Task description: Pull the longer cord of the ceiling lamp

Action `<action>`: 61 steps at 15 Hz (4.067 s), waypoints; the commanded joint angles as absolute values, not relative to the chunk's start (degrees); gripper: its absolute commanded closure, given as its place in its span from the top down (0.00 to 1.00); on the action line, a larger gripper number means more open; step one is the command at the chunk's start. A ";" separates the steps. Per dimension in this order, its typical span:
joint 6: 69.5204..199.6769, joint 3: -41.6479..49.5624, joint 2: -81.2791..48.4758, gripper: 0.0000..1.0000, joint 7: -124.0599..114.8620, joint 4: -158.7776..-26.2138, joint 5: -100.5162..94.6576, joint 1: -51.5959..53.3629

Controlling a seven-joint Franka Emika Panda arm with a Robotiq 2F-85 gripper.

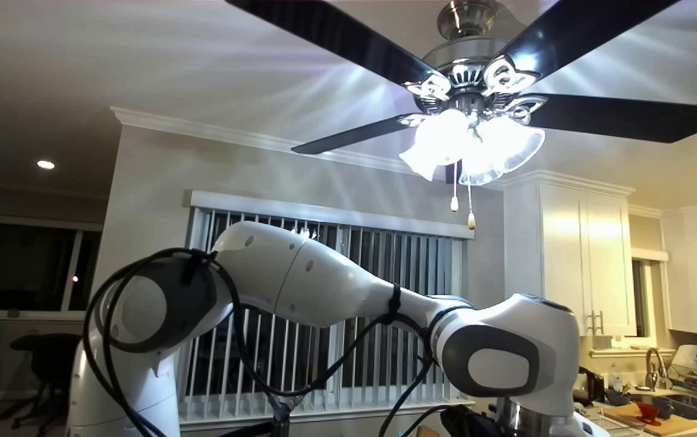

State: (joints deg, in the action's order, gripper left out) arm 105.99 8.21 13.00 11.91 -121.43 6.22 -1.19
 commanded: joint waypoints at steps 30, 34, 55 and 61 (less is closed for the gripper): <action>169.81 4.33 16.74 1.00 52.90 -108.62 32.73 39.07; 178.79 12.25 13.92 1.00 68.15 -103.09 42.41 53.06; 185.20 17.90 13.45 1.00 69.79 -102.91 41.82 55.10; 186.00 18.10 10.32 1.00 67.99 -98.52 41.87 51.50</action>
